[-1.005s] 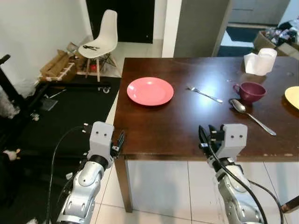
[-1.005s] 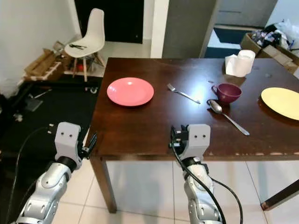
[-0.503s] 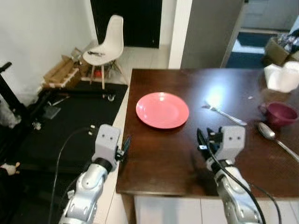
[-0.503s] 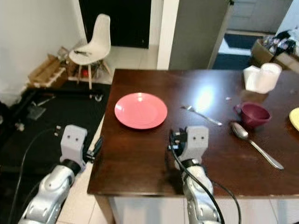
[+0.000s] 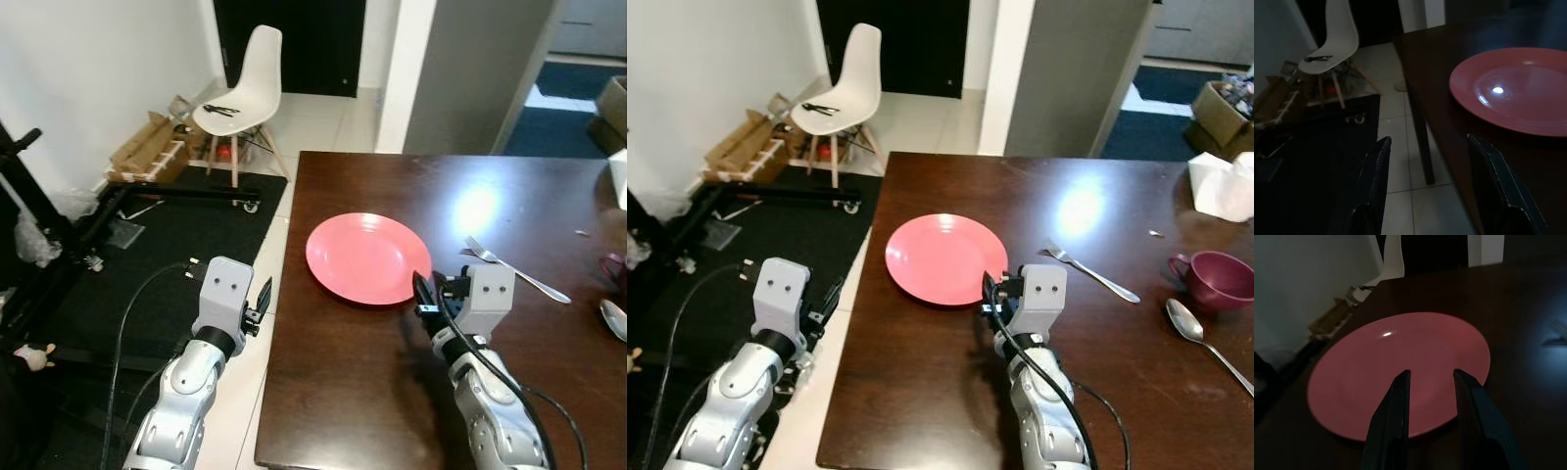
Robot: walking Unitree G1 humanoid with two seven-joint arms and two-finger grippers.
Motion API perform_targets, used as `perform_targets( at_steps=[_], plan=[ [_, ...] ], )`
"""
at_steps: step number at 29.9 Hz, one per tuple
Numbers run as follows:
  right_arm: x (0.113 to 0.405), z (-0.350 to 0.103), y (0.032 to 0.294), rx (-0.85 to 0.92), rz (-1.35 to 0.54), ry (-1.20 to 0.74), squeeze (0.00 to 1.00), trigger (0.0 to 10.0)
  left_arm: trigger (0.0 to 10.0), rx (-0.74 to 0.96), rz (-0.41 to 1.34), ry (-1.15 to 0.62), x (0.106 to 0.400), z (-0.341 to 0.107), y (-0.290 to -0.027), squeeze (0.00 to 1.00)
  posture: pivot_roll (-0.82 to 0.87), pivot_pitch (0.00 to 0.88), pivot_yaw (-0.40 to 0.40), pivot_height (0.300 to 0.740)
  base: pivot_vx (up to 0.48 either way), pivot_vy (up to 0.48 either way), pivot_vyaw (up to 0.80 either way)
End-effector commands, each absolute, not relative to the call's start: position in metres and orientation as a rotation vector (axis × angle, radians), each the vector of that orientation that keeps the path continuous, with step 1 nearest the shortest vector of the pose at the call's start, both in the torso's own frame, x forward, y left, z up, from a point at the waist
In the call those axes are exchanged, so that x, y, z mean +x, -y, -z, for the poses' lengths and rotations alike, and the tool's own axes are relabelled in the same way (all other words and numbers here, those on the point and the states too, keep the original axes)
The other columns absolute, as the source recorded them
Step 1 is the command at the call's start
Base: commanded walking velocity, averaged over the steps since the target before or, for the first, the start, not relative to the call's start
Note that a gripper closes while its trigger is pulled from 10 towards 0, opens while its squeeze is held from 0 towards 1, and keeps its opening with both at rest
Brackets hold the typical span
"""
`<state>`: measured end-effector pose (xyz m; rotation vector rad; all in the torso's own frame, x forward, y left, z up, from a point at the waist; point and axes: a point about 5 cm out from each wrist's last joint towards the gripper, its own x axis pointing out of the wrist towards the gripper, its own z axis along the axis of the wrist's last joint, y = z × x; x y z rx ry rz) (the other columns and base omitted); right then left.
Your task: Setting the table
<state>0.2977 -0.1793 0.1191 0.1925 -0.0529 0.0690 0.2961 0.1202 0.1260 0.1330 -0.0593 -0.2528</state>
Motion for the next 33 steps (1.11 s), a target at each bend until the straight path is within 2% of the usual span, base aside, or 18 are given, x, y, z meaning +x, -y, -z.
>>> perform_targets(
  at_steps=[1,4,9,14,19,22,23,24,26,33],
  plan=[
    [0.295,-0.107,0.184,0.248,-0.045,-0.014,0.00,10.0,10.0,0.144,0.255,0.036,0.294,-0.122,-0.122,0.00,-0.09,0.000,0.111,0.740,0.000,0.000,0.00],
    [0.295,-0.103,0.188,0.275,-0.017,-0.031,0.00,10.0,10.0,0.154,0.258,0.039,0.295,-0.123,-0.121,0.00,-0.08,0.000,0.113,0.740,0.000,0.000,0.00],
    [0.298,-0.102,0.202,0.339,0.044,-0.038,0.00,10.0,10.0,0.266,0.307,0.072,0.300,-0.129,-0.116,0.00,-0.08,0.000,0.125,0.740,0.000,0.000,0.00],
    [0.311,-0.105,0.197,0.405,-0.005,-0.079,0.00,10.0,10.0,0.467,0.414,0.138,0.318,-0.143,-0.107,0.00,-0.06,0.000,0.140,0.740,0.000,0.000,0.00],
    [0.320,-0.106,0.195,0.439,-0.030,-0.118,0.00,10.0,10.0,0.573,0.483,0.175,0.333,-0.156,-0.100,0.00,-0.05,0.000,0.150,0.740,0.000,0.000,0.00],
    [0.324,-0.108,0.195,0.416,-0.041,-0.121,0.00,10.0,10.0,0.570,0.486,0.161,0.341,-0.158,-0.095,0.00,-0.05,0.000,0.153,0.740,0.000,0.000,0.00],
    [0.328,-0.115,0.195,0.336,-0.058,-0.098,0.00,10.0,10.0,0.532,0.462,0.078,0.355,-0.153,-0.085,0.00,-0.08,0.000,0.168,0.740,0.000,0.000,0.00],
    [0.328,-0.115,0.195,0.336,-0.058,-0.098,0.00,10.0,10.0,0.532,0.462,0.078,0.355,-0.153,-0.085,0.00,-0.08,0.000,0.168,0.740,0.000,0.000,0.00],
    [0.326,-0.128,0.199,0.213,-0.046,-0.034,0.00,10.0,10.0,0.474,0.450,-0.042,0.365,-0.139,-0.070,0.00,-0.10,0.000,0.174,0.740,0.000,0.000,0.00],
    [0.308,-0.160,0.208,0.010,0.009,0.152,0.00,10.0,10.0,0.330,0.477,-0.155,0.370,-0.127,-0.046,0.00,-0.18,0.020,0.203,0.740,0.000,0.000,0.00]
  ],
)
